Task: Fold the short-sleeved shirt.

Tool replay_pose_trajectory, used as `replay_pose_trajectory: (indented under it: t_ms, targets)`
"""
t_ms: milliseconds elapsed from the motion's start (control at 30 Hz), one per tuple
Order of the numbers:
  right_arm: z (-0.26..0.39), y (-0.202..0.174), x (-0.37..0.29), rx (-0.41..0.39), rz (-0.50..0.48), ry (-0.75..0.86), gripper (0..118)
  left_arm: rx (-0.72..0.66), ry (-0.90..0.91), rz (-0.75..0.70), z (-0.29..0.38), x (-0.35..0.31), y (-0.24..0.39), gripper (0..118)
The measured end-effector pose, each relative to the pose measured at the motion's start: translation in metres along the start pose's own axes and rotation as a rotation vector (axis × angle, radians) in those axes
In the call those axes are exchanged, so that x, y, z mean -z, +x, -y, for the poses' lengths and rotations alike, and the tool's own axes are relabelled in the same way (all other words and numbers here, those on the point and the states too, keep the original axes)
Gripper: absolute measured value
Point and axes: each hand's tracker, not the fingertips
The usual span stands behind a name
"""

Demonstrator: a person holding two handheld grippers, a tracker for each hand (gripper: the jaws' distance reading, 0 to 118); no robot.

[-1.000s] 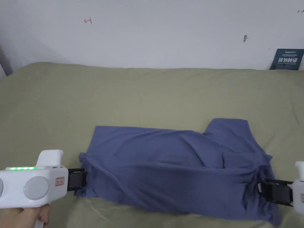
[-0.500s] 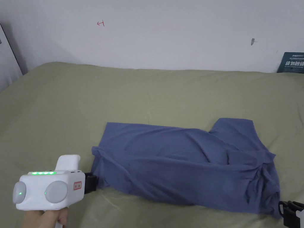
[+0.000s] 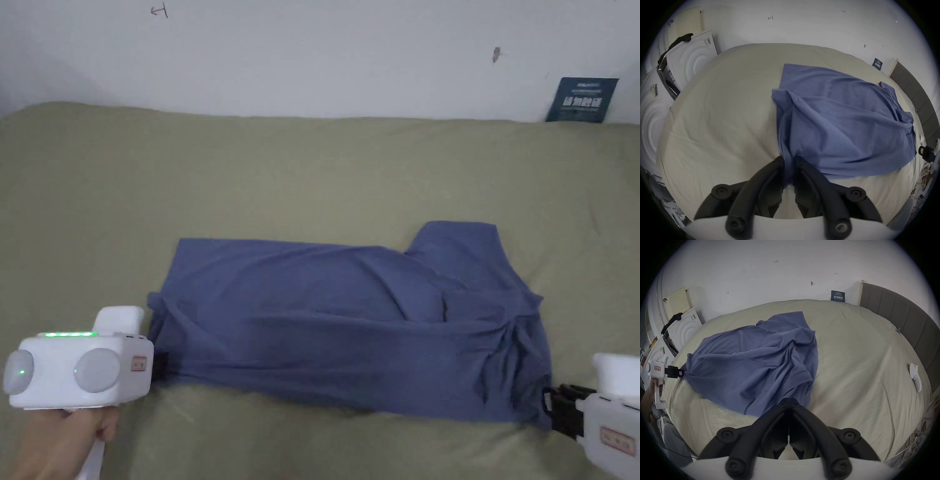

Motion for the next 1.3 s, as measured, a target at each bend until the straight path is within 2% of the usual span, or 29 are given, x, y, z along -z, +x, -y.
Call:
replay_pose_trajectory:
  t_ms: [33, 67, 100, 133, 200, 233, 333, 367, 400, 433, 467, 500, 533, 600, 833, 1167, 1200, 1267, 1300]
  targets:
    - [-0.003, 0.0, 0.002, -0.004, -0.001, -0.007, 18, 0.005, 0.003, -0.016, 0.001, -0.003, 0.002, 11]
    - [-0.005, 0.0, 0.003, -0.006, 0.001, -0.009, 48, 0.003, -0.008, 0.0, -0.008, -0.005, -0.001, 11]
    - [-0.007, 0.001, 0.004, -0.002, 0.001, -0.011, 88, 0.0, -0.01, 0.005, -0.007, -0.006, 0.0, 10]
    - [-0.01, 0.0, 0.009, 0.006, -0.009, -0.026, 118, -0.007, -0.012, 0.009, -0.005, -0.008, 0.002, 10]
    - [-0.01, 0.001, 0.022, 0.015, -0.022, -0.075, 118, -0.042, -0.022, 0.043, -0.012, -0.004, -0.006, 10]
    - [-0.009, 0.002, 0.029, -0.001, -0.021, -0.052, 114, -0.039, -0.023, 0.034, -0.012, -0.006, -0.003, 10]
    - [-0.016, 0.0, 0.058, -0.03, 0.015, -0.149, 104, -0.021, -0.026, 0.025, -0.015, -0.003, -0.002, 10]
    - [-0.016, 0.001, 0.065, -0.035, 0.006, -0.148, 91, -0.02, -0.026, 0.024, -0.015, -0.003, -0.002, 10]
    - [-0.016, 0.001, 0.061, -0.036, 0.006, -0.145, 69, -0.021, -0.028, 0.023, -0.015, -0.004, -0.001, 10]
    - [-0.016, 0.004, 0.063, -0.028, -0.002, -0.151, 34, -0.023, -0.029, 0.024, -0.014, -0.005, -0.001, 10]
    - [-0.016, 0.006, 0.061, 0.012, -0.065, -0.138, 14, -0.025, -0.032, 0.025, -0.017, -0.002, -0.004, 10]
    - [-0.018, 0.007, 0.059, 0.032, -0.074, -0.127, 11, -0.023, -0.03, 0.026, -0.017, -0.004, -0.004, 10]
    - [-0.019, 0.005, 0.049, 0.009, -0.038, -0.129, 10, -0.02, -0.031, 0.026, -0.018, -0.005, -0.004, 10]
    - [-0.019, 0.008, 0.042, -0.012, -0.038, -0.117, 9, -0.018, -0.032, 0.032, -0.02, -0.007, -0.008, 9]
    - [-0.011, 0.016, -0.003, 0.005, -0.039, -0.089, 8, -0.012, -0.02, 0.036, -0.01, -0.035, -0.009, 9]
    - [0.048, 0.034, -0.078, -0.018, -0.002, -0.081, 8, 0.018, -0.029, 0.005, 0.074, -0.1, -0.025, 9]
    - [0.055, 0.036, -0.085, -0.006, -0.003, -0.088, 8, 0.015, -0.031, 0.008, 0.083, -0.105, -0.028, 9]
    - [0.07, 0.044, -0.089, 0.126, -0.057, -0.107, 8, -0.07, -0.053, 0.102, 0.097, -0.108, -0.039, 9]
    - [0.075, 0.044, -0.089, 0.155, -0.059, -0.106, 7, -0.087, -0.066, 0.103, 0.101, -0.107, -0.039, 9]
